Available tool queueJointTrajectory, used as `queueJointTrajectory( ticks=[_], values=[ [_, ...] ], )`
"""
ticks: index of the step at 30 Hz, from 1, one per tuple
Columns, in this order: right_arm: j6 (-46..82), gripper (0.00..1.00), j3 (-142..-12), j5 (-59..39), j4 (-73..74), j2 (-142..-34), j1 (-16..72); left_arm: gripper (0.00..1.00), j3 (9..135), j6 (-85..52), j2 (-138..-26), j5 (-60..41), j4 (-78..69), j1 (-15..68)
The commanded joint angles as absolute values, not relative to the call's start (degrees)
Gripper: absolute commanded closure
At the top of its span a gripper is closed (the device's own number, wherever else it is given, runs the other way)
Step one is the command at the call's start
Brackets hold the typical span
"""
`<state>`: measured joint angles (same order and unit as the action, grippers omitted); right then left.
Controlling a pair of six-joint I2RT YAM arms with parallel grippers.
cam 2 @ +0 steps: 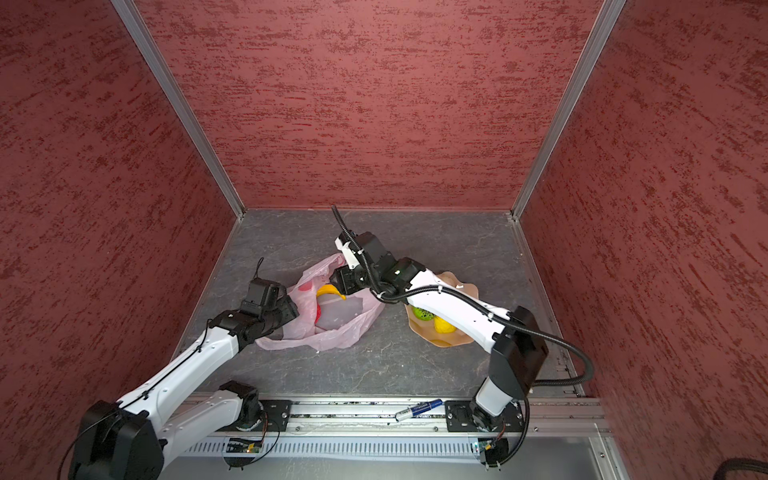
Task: Take the fake fruits out of the plastic bag
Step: 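Move the open right gripper back into the bag toward the red fruit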
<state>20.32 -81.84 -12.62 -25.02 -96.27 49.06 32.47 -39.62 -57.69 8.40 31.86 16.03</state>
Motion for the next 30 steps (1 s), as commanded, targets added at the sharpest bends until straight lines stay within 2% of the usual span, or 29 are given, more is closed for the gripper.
queueJointTrajectory(
  ticks=[1, 17, 30],
  values=[
    [17.78, 0.50, -83.71, -15.20, -21.97, -100.70, 49.92, 0.34, 31.53, -39.73, -57.13, 8.30, 30.84, 15.74],
    [17.05, 0.56, -87.46, -13.97, -22.94, -113.24, 50.80, 0.53, 29.54, -41.47, -57.50, 9.56, 30.37, 15.46],
    [20.71, 0.54, -91.20, -15.55, -19.85, -119.50, 52.02, 0.65, 29.44, -43.54, -62.01, 8.64, 28.77, 15.05]
  ],
)
